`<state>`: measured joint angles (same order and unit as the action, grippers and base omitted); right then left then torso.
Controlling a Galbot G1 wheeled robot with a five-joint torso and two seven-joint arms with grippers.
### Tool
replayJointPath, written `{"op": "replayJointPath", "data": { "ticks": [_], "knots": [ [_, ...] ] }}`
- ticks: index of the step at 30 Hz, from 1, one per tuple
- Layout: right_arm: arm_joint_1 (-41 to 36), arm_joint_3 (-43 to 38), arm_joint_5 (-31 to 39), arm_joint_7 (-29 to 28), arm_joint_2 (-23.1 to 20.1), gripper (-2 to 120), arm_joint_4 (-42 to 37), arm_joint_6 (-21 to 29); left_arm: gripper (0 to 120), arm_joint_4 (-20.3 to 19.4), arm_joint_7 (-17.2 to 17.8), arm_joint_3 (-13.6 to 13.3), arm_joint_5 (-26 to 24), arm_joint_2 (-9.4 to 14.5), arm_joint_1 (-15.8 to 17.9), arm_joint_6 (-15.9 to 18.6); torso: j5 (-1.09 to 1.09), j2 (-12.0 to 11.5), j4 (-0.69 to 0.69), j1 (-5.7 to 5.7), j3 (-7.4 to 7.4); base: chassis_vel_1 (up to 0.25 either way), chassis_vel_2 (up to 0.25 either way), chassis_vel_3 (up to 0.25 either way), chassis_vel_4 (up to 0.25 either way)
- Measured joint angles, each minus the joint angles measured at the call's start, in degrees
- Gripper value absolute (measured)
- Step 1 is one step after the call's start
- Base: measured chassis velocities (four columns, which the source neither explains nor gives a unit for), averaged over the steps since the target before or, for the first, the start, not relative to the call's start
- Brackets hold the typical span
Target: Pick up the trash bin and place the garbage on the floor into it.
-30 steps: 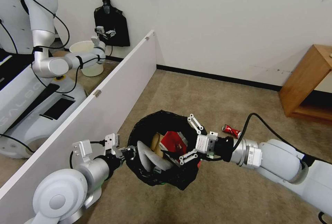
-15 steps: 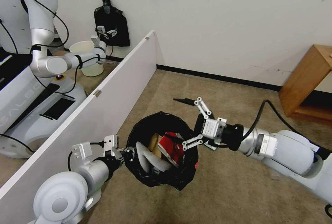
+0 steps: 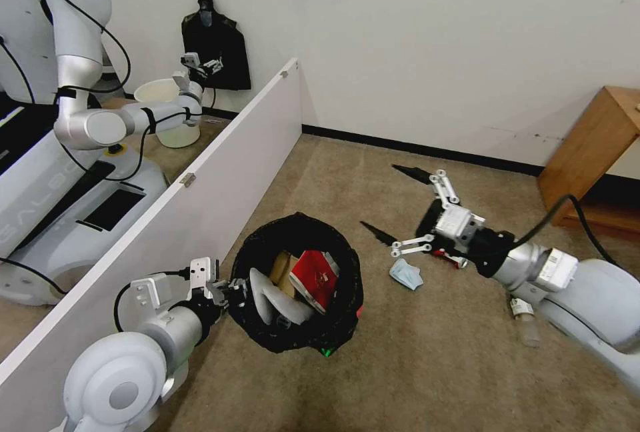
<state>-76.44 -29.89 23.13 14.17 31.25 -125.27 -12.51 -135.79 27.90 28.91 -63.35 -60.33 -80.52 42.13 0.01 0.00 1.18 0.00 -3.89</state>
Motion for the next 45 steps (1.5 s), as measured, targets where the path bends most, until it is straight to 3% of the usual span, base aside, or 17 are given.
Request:
{"op": "replayJointPath", "data": {
  "ticks": [7,10,23,30,45],
  "knots": [
    [-5.4,-6.2,-1.6,1.0,4.2,100,1.7,-1.0,0,0.7,-1.7,-0.4,1.9,0.3,0.8,0.0,-0.01,0.0,0.0,0.0,0.0,0.0,0.0,0.0,0.0],
    [-8.8,-9.8,-2.4,1.3,7.8,100,2.3,-1.3,0,1.1,-2.3,-0.8,2.5,0.3,1.7,0.0,-0.01,0.0,0.0,0.0,0.0,0.0,0.0,0.0,0.0],
    [-14.7,-16.6,-3.6,1.2,17.4,100,4.3,-2.1,0,1.3,-3.8,-1.2,5.1,-0.2,1.9,0.0,-0.01,0.0,0.01,0.0,0.0,0.0,0.0,0.0,0.0],
    [-16.1,-17.6,-4.1,1.0,19.8,100,4.6,-3.0,0,0.9,-4.2,-1.4,6.2,-1.0,1.1,0.0,-0.01,0.0,0.0,0.0,0.0,0.0,0.0,0.0,0.0],
    [-16.4,-17.9,-4.9,1.0,20.2,100,4.7,-3.3,0,0.0,-4.8,-1.2,7.9,-2.4,0.4,0.0,-0.01,0.0,0.01,0.0,0.0,0.0,0.0,0.0,0.0]
  ]
}}
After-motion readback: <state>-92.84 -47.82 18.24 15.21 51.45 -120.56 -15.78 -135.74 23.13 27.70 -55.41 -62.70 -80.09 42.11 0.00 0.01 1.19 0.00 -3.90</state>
